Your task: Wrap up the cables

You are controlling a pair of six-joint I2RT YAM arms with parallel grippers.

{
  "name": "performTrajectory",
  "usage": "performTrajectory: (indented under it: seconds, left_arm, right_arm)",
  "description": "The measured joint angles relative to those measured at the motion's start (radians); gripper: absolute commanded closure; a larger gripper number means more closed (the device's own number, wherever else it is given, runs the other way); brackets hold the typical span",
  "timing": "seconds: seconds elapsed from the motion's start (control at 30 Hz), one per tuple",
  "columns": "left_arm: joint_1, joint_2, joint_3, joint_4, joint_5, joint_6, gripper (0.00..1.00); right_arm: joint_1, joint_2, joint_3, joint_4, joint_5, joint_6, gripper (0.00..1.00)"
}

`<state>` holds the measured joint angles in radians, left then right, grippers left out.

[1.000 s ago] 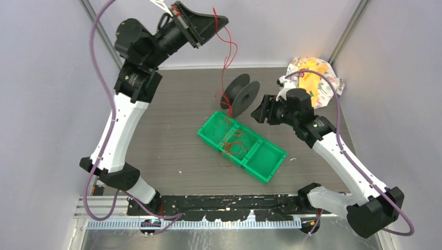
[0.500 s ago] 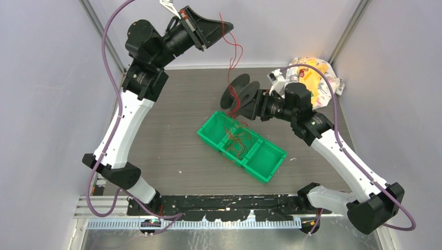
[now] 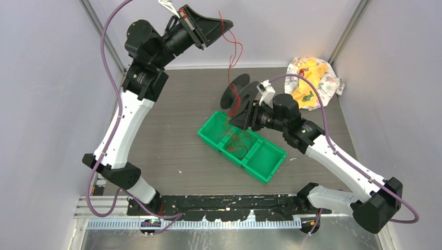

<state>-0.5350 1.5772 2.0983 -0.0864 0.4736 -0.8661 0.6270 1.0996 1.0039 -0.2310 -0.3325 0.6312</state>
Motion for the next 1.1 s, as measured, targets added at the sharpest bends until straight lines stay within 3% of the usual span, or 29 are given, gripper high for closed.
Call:
performTrajectory:
  seconds: [0.23, 0.47, 0.77, 0.8, 0.93, 1.1]
  left_arm:
    - [0.0, 0.0, 0.027, -0.003, -0.001, 0.005, 0.99]
    - [-0.001, -0.002, 0.03, -0.002, 0.0, 0.004, 0.99]
    - [-0.008, -0.002, 0.03, 0.0, -0.001, -0.01, 0.99]
    - [-0.009, -0.002, 0.03, 0.0, 0.0, -0.013, 0.99]
    - [-0.013, -0.002, 0.03, 0.002, 0.0, -0.019, 0.99]
    - [-0.014, 0.001, 0.065, -0.033, -0.002, 0.0, 1.0]
  right_arm:
    - [0.0, -0.025, -0.049, -0.019, 0.08, -0.059, 0.39]
    - [0.0, -0.018, -0.049, -0.031, 0.095, -0.101, 0.39]
    - [0.0, 0.114, -0.044, 0.034, 0.091, -0.101, 0.44]
    - [0.0, 0.129, -0.042, 0.045, 0.09, -0.101, 0.49]
    - [0.0, 0.195, -0.021, 0.107, 0.096, -0.097, 0.97]
    - [0.0, 0.2, -0.055, 0.142, 0.151, -0.078, 0.99]
